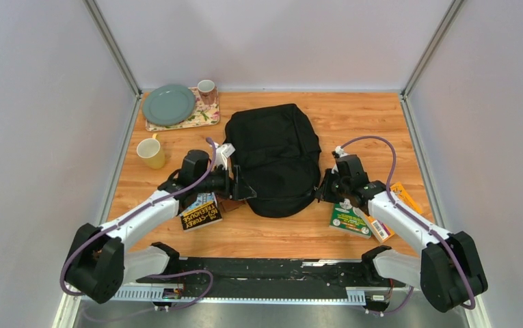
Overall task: Pack the student bag
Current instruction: Unzip the student bag at the center of the board.
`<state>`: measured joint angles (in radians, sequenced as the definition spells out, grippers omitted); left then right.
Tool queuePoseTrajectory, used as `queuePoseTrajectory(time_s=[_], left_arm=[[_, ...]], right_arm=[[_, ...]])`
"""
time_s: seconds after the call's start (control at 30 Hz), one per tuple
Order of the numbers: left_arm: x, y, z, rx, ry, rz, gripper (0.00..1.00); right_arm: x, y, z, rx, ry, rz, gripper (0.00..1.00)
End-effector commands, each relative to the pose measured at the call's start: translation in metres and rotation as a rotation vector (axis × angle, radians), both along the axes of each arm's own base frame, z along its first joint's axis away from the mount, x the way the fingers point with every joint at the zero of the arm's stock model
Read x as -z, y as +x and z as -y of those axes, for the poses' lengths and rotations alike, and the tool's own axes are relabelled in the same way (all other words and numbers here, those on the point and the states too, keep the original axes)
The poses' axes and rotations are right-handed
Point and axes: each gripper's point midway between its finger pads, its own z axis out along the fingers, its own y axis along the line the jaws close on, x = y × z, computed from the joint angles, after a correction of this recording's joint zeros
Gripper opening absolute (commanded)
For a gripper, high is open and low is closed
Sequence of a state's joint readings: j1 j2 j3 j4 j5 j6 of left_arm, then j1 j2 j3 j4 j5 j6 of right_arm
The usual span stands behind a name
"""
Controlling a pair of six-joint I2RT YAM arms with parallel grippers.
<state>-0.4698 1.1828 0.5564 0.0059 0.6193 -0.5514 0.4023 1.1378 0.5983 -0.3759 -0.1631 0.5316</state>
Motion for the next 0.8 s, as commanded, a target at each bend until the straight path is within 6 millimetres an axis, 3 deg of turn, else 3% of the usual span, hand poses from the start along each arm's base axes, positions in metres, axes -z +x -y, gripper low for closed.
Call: queuePoseTrajectory(time_s=[0.0,0.17,0.2,0.37,0.6,0.77], left_arm=[[-0.052,0.013,0.004,0.04,0.009,0.205,0.77],[-0.077,0.019,0.04,0.169,0.06,0.333,0.78],[-0.081,0.021,0.058,0.225,0.075,0.368,0.78],[-0.08,0.019,0.1,0.364,0.097,0.442,0.79],[-0.032,0.009,0.139,0.55,0.148,0.496,0.8],[-0.023,0.002,0.158,0.576,0.123,0.569,0.81]], right_arm=[[-0.02,0.008,-0.01,-0.012,0.066,0.063,0.0],[-0.026,0.01,-0.012,-0.019,0.077,0.079,0.0],[-0.026,0.01,-0.012,-0.02,0.076,0.082,0.0],[-0.029,0.009,-0.013,-0.029,0.078,0.085,0.0],[-0.04,0.009,-0.017,-0.041,0.107,0.105,0.0],[-0.045,0.006,-0.019,-0.055,0.125,0.109,0.0]])
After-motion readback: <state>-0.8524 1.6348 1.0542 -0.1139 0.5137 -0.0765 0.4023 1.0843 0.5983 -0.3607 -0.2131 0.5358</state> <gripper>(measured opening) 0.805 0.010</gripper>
